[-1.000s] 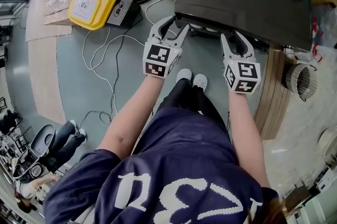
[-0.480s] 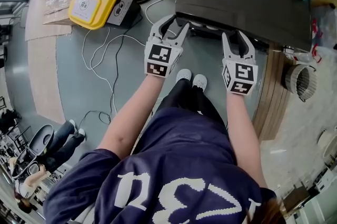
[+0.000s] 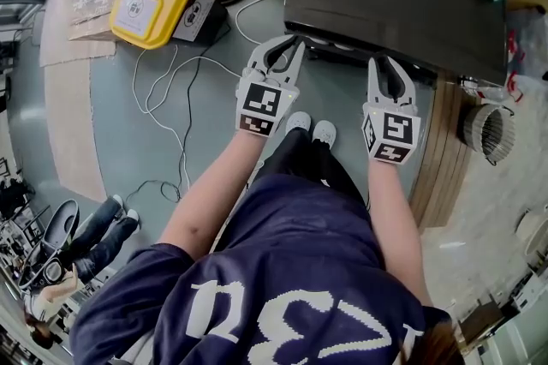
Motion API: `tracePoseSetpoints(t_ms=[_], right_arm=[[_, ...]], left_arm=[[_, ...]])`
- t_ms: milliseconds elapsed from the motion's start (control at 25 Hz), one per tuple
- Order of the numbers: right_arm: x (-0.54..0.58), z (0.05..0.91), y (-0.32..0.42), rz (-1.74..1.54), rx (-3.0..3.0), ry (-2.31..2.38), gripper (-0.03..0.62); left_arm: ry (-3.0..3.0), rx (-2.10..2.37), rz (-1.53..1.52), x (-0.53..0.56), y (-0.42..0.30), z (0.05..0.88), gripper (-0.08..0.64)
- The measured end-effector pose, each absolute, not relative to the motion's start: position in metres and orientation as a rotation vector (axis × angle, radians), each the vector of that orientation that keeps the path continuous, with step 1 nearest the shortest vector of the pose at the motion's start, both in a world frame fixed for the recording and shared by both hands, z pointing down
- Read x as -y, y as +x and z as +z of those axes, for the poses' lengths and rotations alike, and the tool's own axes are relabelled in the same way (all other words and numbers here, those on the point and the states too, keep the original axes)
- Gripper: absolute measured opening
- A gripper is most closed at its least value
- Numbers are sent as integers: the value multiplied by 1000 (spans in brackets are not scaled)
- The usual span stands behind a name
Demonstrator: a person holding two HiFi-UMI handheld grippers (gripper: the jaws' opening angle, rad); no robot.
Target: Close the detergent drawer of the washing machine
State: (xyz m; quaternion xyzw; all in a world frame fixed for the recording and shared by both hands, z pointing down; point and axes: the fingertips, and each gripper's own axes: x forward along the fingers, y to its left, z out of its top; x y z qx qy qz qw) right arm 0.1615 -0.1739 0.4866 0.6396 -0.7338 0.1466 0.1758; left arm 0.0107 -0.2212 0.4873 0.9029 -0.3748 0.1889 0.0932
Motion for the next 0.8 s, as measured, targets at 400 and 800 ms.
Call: tracePoseSetpoints(t_ms=[400,800], right_arm=[[172,483,171,405,2073,1849,21],[177,497,163,464,2084,1790,17]], left_arm=[[2668,1153,586,227,12,488,20],[2664,1144,576,232,13,489,20]])
